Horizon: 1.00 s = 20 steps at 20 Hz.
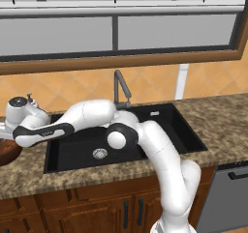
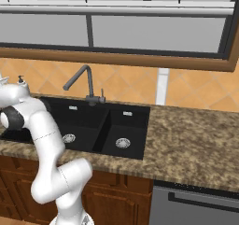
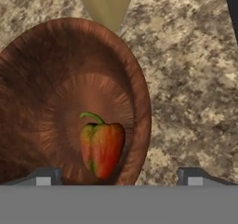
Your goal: Pick the bell pepper from the sink and place it in the bowl. Then pick the bowl and place it in the microwave. Then close the microwave door and press the start button.
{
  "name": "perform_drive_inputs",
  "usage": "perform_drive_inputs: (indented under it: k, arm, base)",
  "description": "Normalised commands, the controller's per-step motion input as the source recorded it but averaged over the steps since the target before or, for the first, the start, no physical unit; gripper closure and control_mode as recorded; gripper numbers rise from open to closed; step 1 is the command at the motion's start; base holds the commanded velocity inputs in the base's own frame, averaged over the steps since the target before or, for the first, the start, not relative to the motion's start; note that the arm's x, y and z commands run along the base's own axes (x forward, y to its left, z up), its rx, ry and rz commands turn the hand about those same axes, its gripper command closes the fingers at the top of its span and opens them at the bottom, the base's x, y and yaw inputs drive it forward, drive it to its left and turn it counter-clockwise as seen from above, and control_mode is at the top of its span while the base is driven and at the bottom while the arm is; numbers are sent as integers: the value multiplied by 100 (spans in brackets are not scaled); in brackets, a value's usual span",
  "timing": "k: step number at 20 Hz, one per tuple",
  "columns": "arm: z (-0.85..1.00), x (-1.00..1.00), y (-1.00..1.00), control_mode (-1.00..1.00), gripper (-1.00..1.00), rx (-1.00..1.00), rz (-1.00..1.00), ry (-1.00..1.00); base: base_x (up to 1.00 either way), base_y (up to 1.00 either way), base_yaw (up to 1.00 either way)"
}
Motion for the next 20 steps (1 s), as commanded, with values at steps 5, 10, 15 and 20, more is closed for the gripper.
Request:
perform_drive_inputs:
  k: [5,10,15,20]
  arm:
    - [24,3,-2,-100,-100,0,-3,11]
    - [14,0,-5,-100,-100,0,-3,11]
    - [2,0,-18,-100,-100,0,-1,7]
    - [-6,3,0,-100,-100,0,0,0]
  base:
    - [0,0,0]
    - [0,0,0]
    - [0,0,0]
    - [0,0,0]
